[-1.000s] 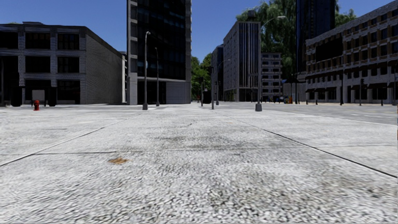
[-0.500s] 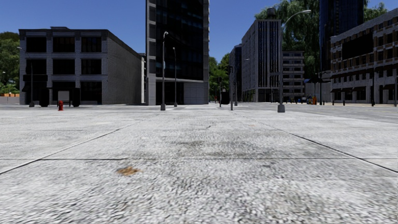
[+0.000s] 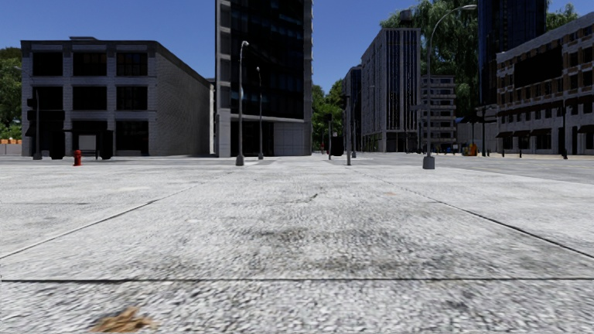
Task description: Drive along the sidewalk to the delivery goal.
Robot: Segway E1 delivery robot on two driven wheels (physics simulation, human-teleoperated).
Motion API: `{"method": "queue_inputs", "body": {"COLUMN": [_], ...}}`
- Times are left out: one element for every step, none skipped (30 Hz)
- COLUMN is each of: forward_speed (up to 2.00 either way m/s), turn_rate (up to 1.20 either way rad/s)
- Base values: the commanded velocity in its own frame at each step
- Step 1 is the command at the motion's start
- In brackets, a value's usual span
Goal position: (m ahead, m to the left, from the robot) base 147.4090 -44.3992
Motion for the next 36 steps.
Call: {"method": "queue_inputs", "body": {"forward_speed": [2.0,2.0,2.0,2.0,2.0,2.0,2.0,2.0,2.0,2.0,2.0,2.0,2.0,2.0,2.0,2.0,2.0,2.0,2.0,2.0,2.0,2.0,2.0,2.0,2.0,2.0,2.0,2.0,2.0,2.0,2.0,2.0,2.0,2.0,2.0,2.0], "turn_rate": [-0.87,-0.87,-1.2,-1.2,0.0,0.0,0.0,0.0,0.0,0.0,0.0,0.0,0.0,0.0,0.0,0.0,0.0,0.0,0.0,0.0,0.0,0.0,0.0,0.0,0.0,0.0,0.0,0.0,0.0,0.0,0.0,0.0,0.0,0.0,0.0,0.0]}}
